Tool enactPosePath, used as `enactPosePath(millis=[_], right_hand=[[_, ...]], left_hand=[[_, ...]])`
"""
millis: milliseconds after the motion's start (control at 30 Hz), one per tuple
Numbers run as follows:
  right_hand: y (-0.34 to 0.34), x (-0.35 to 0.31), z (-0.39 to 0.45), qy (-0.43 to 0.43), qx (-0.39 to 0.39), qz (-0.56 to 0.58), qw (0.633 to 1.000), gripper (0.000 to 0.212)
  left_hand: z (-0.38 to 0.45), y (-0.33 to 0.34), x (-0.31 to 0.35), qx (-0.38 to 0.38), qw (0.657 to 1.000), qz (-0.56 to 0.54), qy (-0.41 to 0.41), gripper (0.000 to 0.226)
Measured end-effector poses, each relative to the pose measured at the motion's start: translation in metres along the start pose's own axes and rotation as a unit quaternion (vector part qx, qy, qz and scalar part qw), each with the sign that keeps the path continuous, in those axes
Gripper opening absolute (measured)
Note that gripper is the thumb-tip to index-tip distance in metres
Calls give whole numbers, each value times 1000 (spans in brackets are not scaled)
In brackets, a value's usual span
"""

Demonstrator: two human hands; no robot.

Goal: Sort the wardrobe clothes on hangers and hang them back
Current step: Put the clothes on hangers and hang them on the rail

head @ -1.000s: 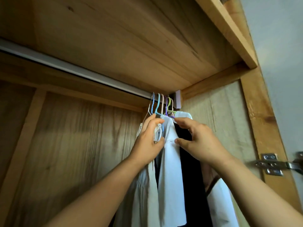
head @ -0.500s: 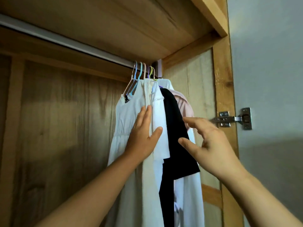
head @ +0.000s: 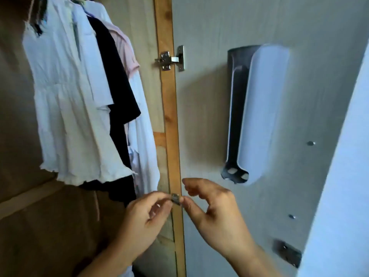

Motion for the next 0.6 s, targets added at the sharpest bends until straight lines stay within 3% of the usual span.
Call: enactPosePath(millis=[167, 267, 433, 600], right_hand=[[-35, 50, -93, 104, -17, -26, 994, 28], [-65, 80, -149, 175, -8, -41, 984, 31], [-115, 122, -241, 296, 1, -82, 952, 31], [-165, 151, -320, 416, 53, -146, 896, 30]], left_hand=[[-60, 80, 8, -134, 989, 9, -67, 27], [-85, 122, 34, -170, 984, 11, -47, 40], [-120, 201, 75, -258, 966, -3, -10, 33], [-141, 285, 112, -357, 932, -62, 6, 39]])
Point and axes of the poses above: each hand's wrist, its own z-axis towards the middle knuckle, its own y-axis out of the palm, x = y × z, the point moved 9 cm from there along z, towards the middle knuckle, and after that the axes turned 11 degrees about -z, right-handed, at the moved point
